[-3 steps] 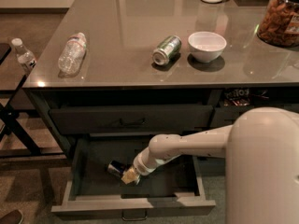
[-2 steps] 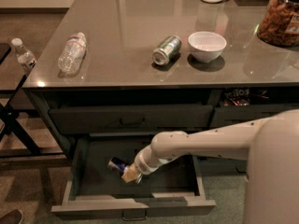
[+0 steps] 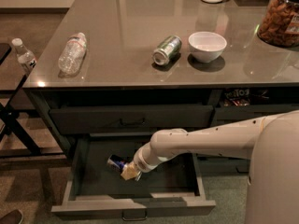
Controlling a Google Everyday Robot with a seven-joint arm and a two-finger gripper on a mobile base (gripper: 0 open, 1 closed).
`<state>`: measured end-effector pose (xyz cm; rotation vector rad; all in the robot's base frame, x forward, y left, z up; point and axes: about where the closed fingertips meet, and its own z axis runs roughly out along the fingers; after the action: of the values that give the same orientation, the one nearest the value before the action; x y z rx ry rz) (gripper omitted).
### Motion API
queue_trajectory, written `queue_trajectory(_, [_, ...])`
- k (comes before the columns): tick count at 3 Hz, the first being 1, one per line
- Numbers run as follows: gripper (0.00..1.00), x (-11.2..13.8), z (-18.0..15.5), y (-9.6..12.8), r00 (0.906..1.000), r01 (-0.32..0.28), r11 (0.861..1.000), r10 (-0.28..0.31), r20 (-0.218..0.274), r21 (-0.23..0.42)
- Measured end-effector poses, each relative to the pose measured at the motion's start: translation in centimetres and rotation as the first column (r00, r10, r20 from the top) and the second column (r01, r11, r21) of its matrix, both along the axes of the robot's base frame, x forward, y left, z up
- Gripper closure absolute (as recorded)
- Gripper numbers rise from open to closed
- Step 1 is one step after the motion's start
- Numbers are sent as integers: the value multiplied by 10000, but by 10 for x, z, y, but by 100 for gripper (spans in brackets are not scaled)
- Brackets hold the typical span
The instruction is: Pick redbull can from middle drawer and place on counter
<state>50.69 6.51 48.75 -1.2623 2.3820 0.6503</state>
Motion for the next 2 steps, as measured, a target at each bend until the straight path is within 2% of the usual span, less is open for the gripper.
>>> queue_trajectory(1, [100,2,22,3,9999,40,10000,-40,119,-9])
queue_trajectory(2, [100,-4,61,-1,9994,275,9994,-270,232,-186])
